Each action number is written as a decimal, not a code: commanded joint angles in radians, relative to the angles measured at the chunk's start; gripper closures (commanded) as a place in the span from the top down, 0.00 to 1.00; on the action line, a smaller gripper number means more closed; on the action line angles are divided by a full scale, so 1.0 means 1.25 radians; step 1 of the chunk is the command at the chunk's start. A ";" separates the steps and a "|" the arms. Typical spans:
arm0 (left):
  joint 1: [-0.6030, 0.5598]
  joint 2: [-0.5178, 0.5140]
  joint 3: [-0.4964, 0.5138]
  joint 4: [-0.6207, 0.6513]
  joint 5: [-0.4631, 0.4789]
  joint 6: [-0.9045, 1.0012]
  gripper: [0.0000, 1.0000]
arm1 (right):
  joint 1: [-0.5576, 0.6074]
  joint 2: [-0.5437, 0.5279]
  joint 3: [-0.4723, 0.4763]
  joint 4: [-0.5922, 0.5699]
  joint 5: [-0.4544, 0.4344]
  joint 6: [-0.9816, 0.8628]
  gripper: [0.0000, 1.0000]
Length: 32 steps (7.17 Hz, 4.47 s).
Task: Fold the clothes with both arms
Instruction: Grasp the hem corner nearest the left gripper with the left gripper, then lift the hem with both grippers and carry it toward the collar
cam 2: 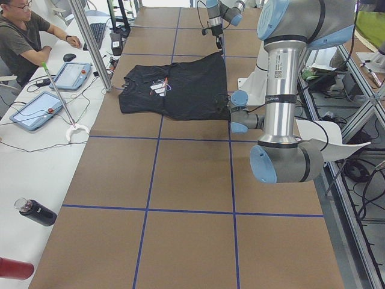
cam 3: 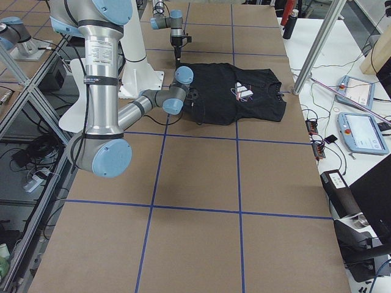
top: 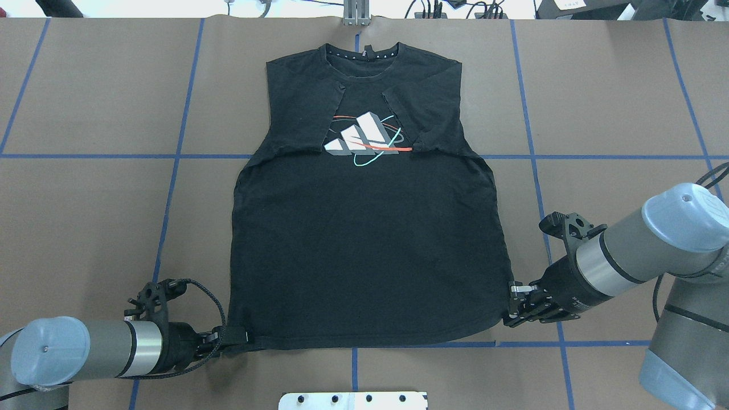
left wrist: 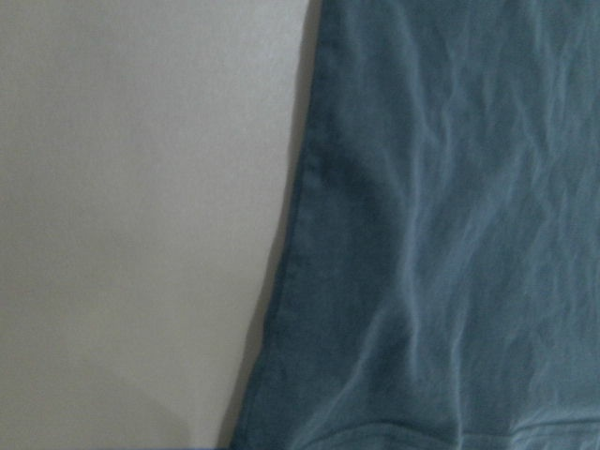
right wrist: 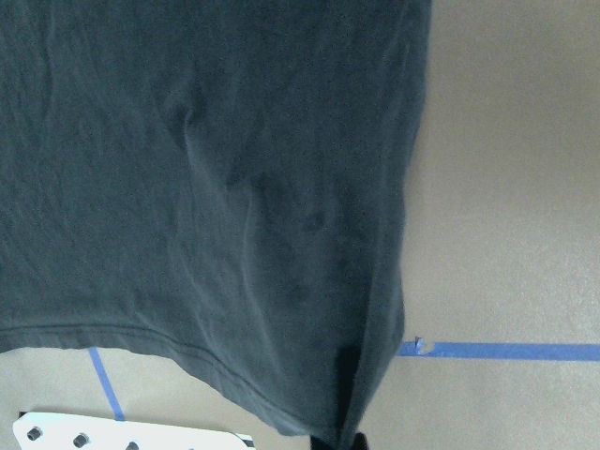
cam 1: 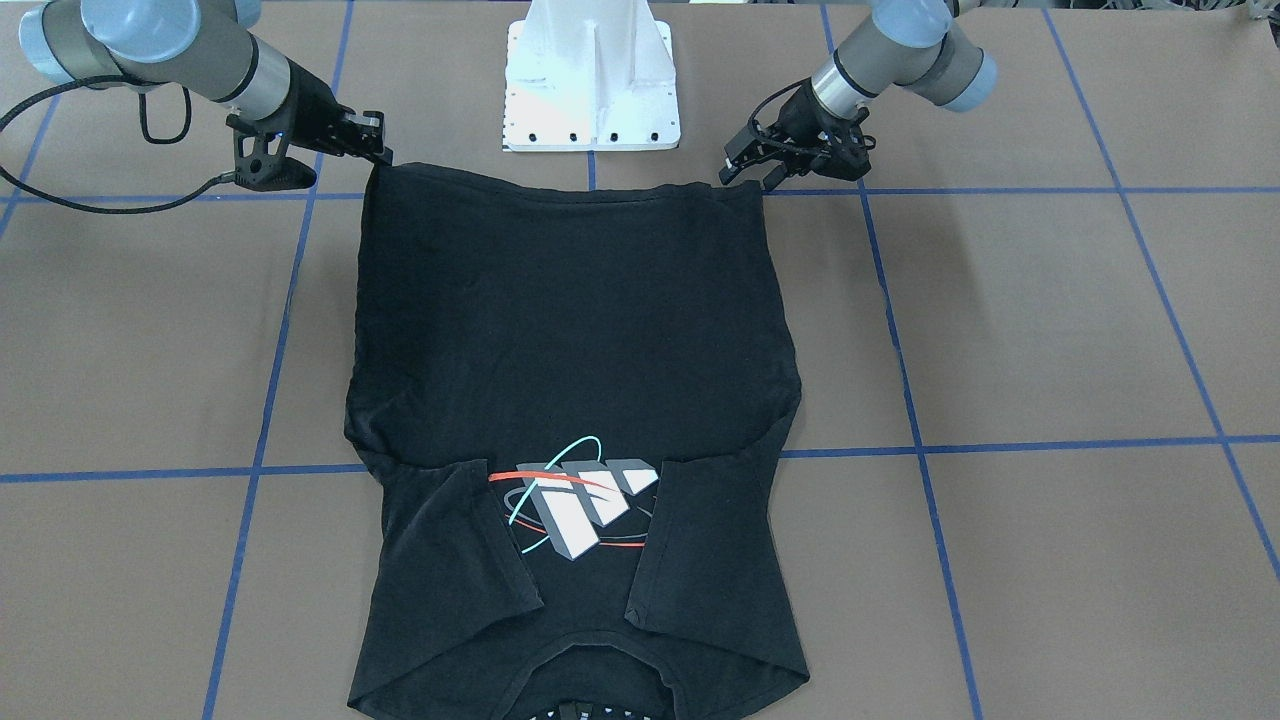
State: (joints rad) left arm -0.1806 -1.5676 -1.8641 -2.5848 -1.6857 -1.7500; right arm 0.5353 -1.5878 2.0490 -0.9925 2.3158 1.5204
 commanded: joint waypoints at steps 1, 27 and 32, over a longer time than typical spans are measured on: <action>0.003 0.000 0.001 0.000 0.000 0.000 0.86 | 0.001 0.007 0.000 0.000 0.000 -0.001 0.00; 0.010 0.142 -0.277 0.000 -0.173 -0.036 0.00 | 0.076 -0.194 -0.048 0.369 0.240 0.042 0.00; -0.265 0.036 -0.238 0.117 -0.257 0.075 0.00 | 0.300 0.068 -0.265 0.362 0.335 0.042 0.00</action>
State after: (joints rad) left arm -0.3938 -1.4484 -2.1875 -2.5193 -1.9477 -1.7304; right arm 0.8470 -1.5878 1.7986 -0.5392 2.7168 1.5723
